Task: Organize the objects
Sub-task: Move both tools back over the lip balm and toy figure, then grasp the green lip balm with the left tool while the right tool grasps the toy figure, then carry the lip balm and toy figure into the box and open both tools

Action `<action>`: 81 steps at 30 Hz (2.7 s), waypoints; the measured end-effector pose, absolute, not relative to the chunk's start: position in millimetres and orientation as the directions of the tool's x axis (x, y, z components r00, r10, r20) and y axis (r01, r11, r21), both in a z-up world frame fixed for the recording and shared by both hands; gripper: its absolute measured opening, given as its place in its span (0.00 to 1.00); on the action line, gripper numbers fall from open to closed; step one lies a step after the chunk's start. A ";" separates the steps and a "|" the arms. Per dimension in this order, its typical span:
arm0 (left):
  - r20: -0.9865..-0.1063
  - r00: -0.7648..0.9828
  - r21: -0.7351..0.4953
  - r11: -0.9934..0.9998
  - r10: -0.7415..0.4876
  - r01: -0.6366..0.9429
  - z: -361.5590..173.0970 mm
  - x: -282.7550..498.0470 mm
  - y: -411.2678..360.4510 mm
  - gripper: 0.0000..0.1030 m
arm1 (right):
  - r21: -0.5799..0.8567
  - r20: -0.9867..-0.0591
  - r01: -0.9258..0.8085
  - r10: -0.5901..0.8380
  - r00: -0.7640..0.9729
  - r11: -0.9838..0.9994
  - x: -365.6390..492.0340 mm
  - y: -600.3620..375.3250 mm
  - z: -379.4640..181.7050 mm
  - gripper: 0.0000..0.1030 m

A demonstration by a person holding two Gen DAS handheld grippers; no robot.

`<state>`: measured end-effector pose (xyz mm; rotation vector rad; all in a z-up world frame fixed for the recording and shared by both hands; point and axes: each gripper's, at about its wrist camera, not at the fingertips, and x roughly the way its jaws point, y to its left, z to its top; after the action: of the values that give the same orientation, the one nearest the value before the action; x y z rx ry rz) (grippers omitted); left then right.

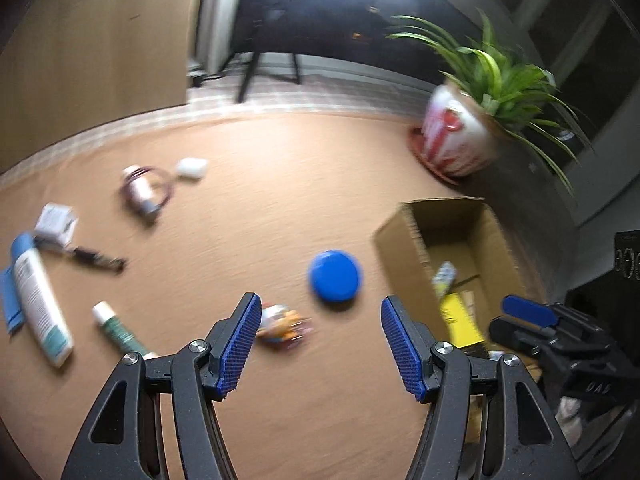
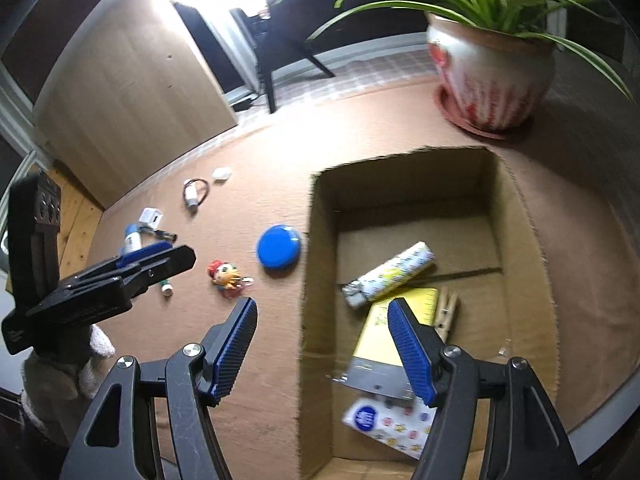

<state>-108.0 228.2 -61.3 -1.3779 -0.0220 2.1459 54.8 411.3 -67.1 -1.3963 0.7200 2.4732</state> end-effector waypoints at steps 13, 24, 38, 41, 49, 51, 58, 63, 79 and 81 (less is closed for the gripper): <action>-0.882 -0.323 -0.271 -0.931 0.342 -0.244 -94.2 -133.2 122.7 0.64 | 0.334 -0.845 -0.256 -0.168 -0.508 -0.907 -5.8 362.5 -69.3 0.62; -0.904 -0.310 -0.258 -0.954 0.294 -0.152 -118.3 -151.0 96.4 0.63 | 0.311 -0.891 -0.177 -0.221 -0.396 -0.934 -72.8 324.5 -101.9 0.62; -0.922 -0.281 -0.227 -0.959 0.267 -0.168 -136.8 -160.8 111.6 0.48 | 0.201 -0.948 -0.176 -0.147 -0.282 -0.964 -103.6 314.5 -141.1 0.51; -0.927 -0.271 -0.215 -0.961 0.258 -0.176 -142.3 -161.7 117.6 0.43 | 0.183 -0.955 -0.167 -0.135 -0.266 -0.969 -106.0 312.8 -146.5 0.48; -0.927 -0.300 -0.167 -0.963 0.227 -0.213 -142.7 -158.5 124.7 0.30 | 0.161 -0.963 -0.167 -0.118 -0.242 -0.973 -103.9 309.8 -154.4 0.38; -0.926 -0.300 -0.162 -0.960 0.227 -0.226 -143.4 -157.4 126.3 0.20 | 0.153 -0.965 -0.165 -0.111 -0.239 -0.974 -102.2 307.8 -154.7 0.34; -0.918 -0.289 -0.206 -0.951 0.270 -0.231 -143.2 -152.7 121.9 0.16 | 0.167 -0.958 -0.183 -0.116 -0.262 -0.969 -87.1 305.3 -155.7 0.30; -0.907 -0.283 -0.249 -0.938 0.313 -0.240 -138.6 -142.8 118.6 0.16 | 0.224 -0.940 -0.220 -0.151 -0.306 -0.949 -68.4 309.5 -146.6 0.30; -0.833 -0.296 -0.332 -0.850 0.468 -0.410 -78.3 -105.9 175.9 0.16 | 0.270 -0.870 -0.377 -0.057 -0.490 -0.886 27.1 363.2 -68.1 0.30; -0.824 -0.287 -0.338 -0.830 0.489 -0.444 -70.1 -100.3 191.7 0.16 | 0.259 -0.866 -0.403 -0.027 -0.499 -0.878 41.1 371.9 -61.1 0.29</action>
<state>-100.3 191.7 -70.1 -1.3905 -0.0573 2.1377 41.1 371.9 -61.1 -1.4320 0.6466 2.4575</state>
